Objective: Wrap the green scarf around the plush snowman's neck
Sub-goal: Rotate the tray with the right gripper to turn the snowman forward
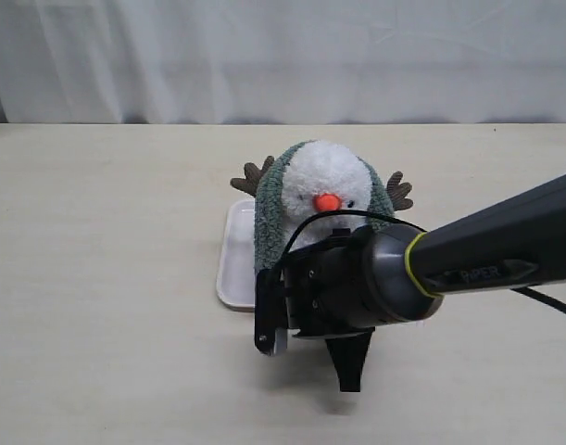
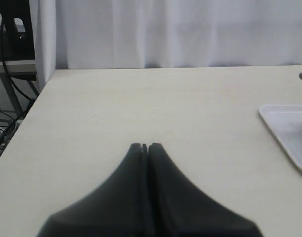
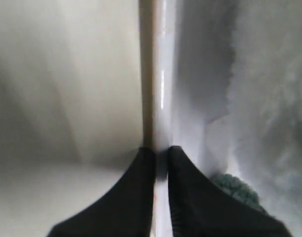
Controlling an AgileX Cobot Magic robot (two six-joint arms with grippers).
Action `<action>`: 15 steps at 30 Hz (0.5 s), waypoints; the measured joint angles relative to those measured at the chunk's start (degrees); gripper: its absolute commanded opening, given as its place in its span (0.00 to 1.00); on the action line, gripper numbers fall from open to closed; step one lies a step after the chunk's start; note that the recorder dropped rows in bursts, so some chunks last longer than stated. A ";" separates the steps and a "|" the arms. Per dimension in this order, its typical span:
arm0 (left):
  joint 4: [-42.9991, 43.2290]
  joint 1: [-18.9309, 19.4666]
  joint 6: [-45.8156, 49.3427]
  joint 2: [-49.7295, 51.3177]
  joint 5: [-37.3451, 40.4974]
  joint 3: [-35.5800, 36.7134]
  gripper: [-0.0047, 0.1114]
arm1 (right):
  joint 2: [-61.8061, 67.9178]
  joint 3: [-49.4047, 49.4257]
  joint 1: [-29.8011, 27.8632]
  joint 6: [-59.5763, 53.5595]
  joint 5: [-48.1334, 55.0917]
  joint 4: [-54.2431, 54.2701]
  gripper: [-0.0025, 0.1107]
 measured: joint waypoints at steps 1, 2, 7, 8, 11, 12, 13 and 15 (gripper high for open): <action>0.00 0.00 0.00 0.00 0.00 0.00 0.04 | -0.63 1.59 0.00 -0.13 0.36 -1.95 0.06; 0.00 0.00 0.00 0.00 0.00 0.00 0.04 | -0.89 2.35 0.00 -0.13 0.60 -2.85 0.06; 0.00 0.00 0.00 0.00 0.00 0.00 0.04 | -2.05 3.93 0.00 -0.01 0.55 -3.83 0.15; 0.00 0.00 0.00 0.00 0.00 0.00 0.04 | -2.42 4.07 0.00 -0.01 0.30 -3.50 0.20; 0.00 0.00 0.00 0.00 0.00 0.00 0.04 | -4.01 4.39 0.00 0.68 -1.18 -1.86 0.34; 0.00 0.00 0.00 0.00 0.00 0.00 0.04 | -4.85 4.39 0.00 0.90 -1.31 -0.71 0.36; 0.00 0.00 0.00 0.00 0.00 0.00 0.04 | -5.49 4.39 0.00 0.90 -1.38 0.44 0.36; 0.00 0.00 0.00 0.00 0.00 0.00 0.04 | -7.40 4.39 0.00 -1.22 -1.43 6.04 0.36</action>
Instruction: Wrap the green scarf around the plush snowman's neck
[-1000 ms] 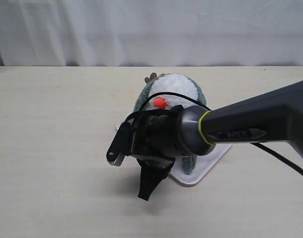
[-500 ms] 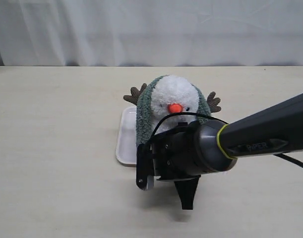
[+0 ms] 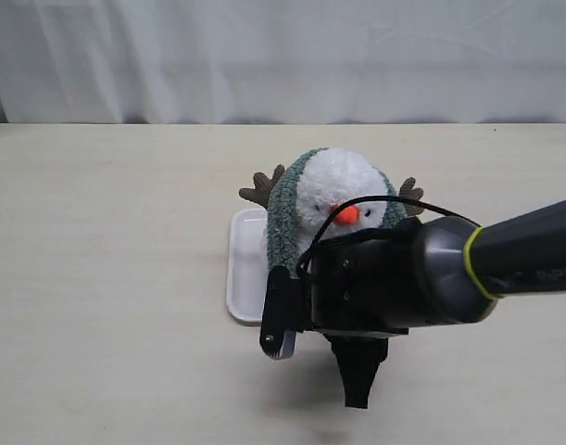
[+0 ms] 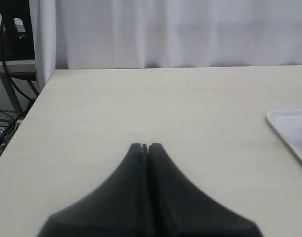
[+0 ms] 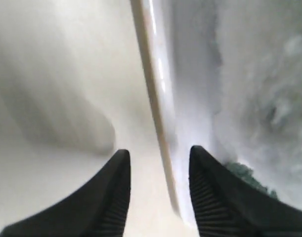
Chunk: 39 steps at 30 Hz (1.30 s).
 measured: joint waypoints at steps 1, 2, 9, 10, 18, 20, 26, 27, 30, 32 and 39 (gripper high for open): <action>0.00 0.00 0.00 0.00 0.00 0.00 0.04 | -0.93 0.00 0.00 -1.48 -0.09 3.69 0.36; 0.00 0.00 0.00 0.00 0.00 0.00 0.04 | -1.54 0.00 0.00 -2.19 -0.09 5.70 0.36; 0.00 0.00 0.00 0.00 0.00 0.00 0.04 | -11.71 0.13 0.00 -5.31 -0.43 22.45 0.36; 0.00 0.00 0.00 0.00 0.00 0.00 0.04 | -12.91 0.13 0.00 -4.91 -0.71 23.96 0.36; 0.00 0.00 0.00 0.00 0.00 0.00 0.04 | -21.84 0.13 0.00 -3.41 -8.07 43.17 0.36; 0.00 0.00 -0.09 0.00 0.00 0.00 0.04 | -22.45 0.13 -0.11 -2.99 -11.76 46.27 0.36; 0.00 0.00 -0.09 0.00 0.00 0.00 0.04 | -20.94 -0.34 -3.08 0.81 -18.62 48.80 0.52; 0.00 0.00 -0.09 0.00 0.00 0.00 0.04 | -20.25 -0.61 -3.79 1.38 -18.62 48.80 0.55; 0.00 0.00 -0.09 0.00 0.00 0.00 0.04 | -18.19 -1.75 -6.13 2.53 -18.51 48.84 0.56; 0.00 0.00 -0.09 0.00 0.00 0.00 0.04 | -16.90 -1.89 -6.95 2.75 -18.64 48.93 0.56; 0.00 0.00 0.04 0.00 0.00 0.00 0.04 | -12.51 -1.89 -6.97 2.97 -24.23 49.07 0.56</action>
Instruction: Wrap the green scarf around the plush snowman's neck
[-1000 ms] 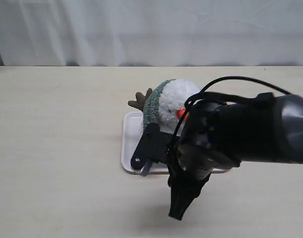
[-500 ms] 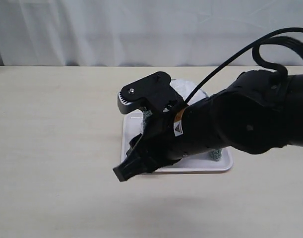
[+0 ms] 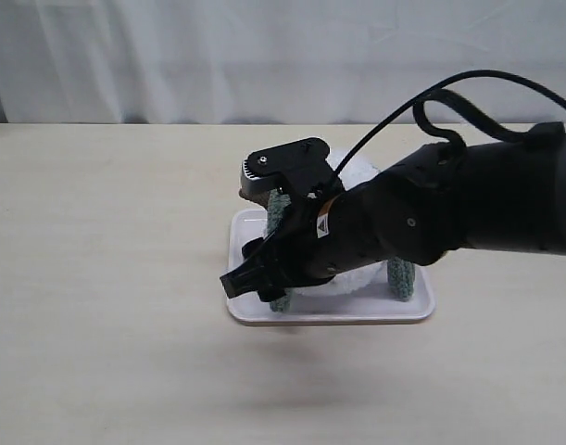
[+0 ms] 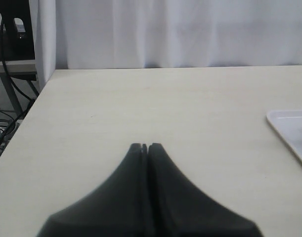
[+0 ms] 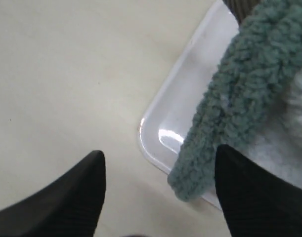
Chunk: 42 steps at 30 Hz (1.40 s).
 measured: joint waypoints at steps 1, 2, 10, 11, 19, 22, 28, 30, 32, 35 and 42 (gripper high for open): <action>0.00 0.00 0.00 0.00 0.00 0.00 0.04 | 0.49 0.00 -0.10 0.00 -1.47 0.00 0.55; 0.00 0.00 0.00 0.00 0.00 0.00 0.04 | 0.87 0.00 -0.10 0.00 -2.89 0.00 0.55; 0.00 0.00 0.00 0.00 0.00 0.00 0.04 | 2.68 -0.21 -2.56 0.08 -4.67 0.00 0.55; 0.00 0.00 0.00 0.00 0.00 0.00 0.04 | 2.68 -0.21 -2.76 0.08 -4.52 0.00 0.55; 0.00 0.00 0.00 0.00 0.00 0.00 0.04 | 2.68 -0.30 -2.99 0.12 -5.49 0.00 0.55; 0.00 0.00 0.00 0.00 0.00 0.00 0.04 | 2.68 -0.30 -2.99 0.21 -6.91 0.00 0.55; 0.00 0.00 0.00 0.00 0.00 0.00 0.04 | 5.22 -0.44 -2.99 0.21 -8.36 0.00 0.55; 0.00 0.00 0.00 0.00 0.00 0.00 0.04 | 5.98 -0.44 -2.99 0.21 -8.65 0.00 0.52; 0.00 0.00 0.00 0.00 0.00 0.00 0.04 | 6.37 -0.44 -2.99 0.21 -8.99 0.00 0.43; 0.00 0.00 0.00 0.00 0.00 0.00 0.04 | 6.60 -0.44 -2.99 0.21 -9.49 0.00 0.26; 0.00 0.00 0.00 0.00 0.00 0.00 0.04 | 6.83 -0.44 -2.99 0.00 -10.39 -1.30 0.06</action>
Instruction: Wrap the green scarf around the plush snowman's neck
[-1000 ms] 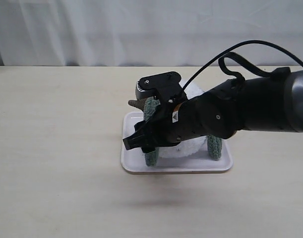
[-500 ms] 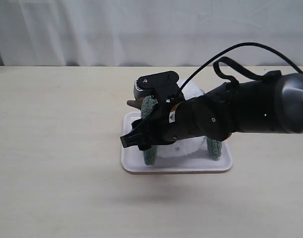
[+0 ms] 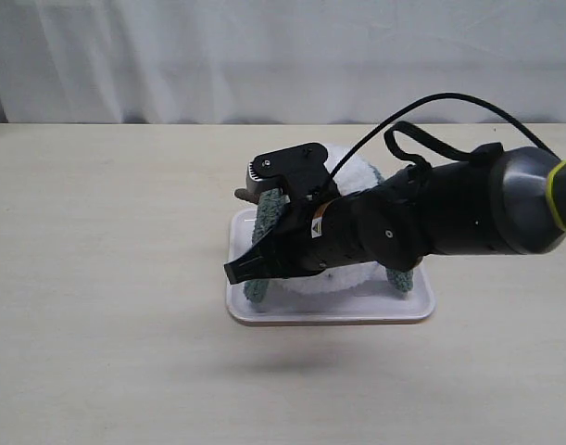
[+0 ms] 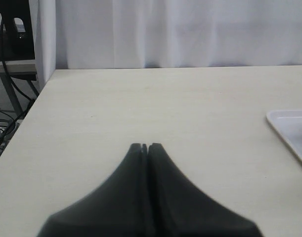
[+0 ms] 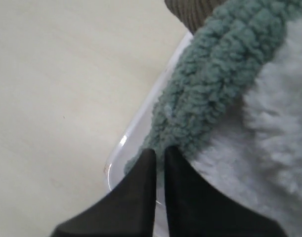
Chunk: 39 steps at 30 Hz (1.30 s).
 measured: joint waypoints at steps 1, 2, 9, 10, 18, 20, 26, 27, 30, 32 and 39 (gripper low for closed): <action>0.00 0.00 -0.10 0.00 0.00 0.00 0.04 | 0.00 0.00 0.00 0.00 0.00 -0.12 0.06; 0.00 0.00 -0.09 0.00 0.00 0.00 0.04 | 0.00 0.00 0.00 -0.14 0.13 -0.22 0.06; 0.00 0.00 -0.09 0.00 0.00 0.00 0.04 | -2.42 0.00 0.00 -0.86 3.87 -0.60 0.06; 0.00 0.00 -0.09 0.00 0.00 0.00 0.04 | -3.04 0.00 0.00 -1.02 4.26 -0.60 0.06; 0.00 0.00 -0.09 0.00 0.00 0.00 0.04 | -6.66 0.00 0.00 -1.66 8.79 1.52 0.44; 0.00 0.00 -0.09 0.00 0.00 0.00 0.04 | -6.66 0.00 0.00 -1.66 9.94 1.97 0.51; 0.00 0.00 -0.09 0.00 0.00 0.00 0.04 | -6.66 0.00 0.00 -1.87 9.51 6.31 0.52; 0.00 0.00 -0.09 0.00 0.00 0.00 0.04 | -6.66 0.00 0.00 -1.87 9.09 6.72 0.52; 0.00 0.00 -0.09 0.00 0.00 0.00 0.04 | -6.25 0.00 0.00 -2.21 8.24 8.24 0.52; 0.00 0.00 -0.09 0.00 0.00 0.00 0.04 | -5.27 0.00 0.00 -2.33 7.86 8.57 0.52; 0.00 0.00 -0.09 0.00 0.00 0.00 0.04 | -1.56 0.00 4.77 -3.48 3.75 8.80 0.52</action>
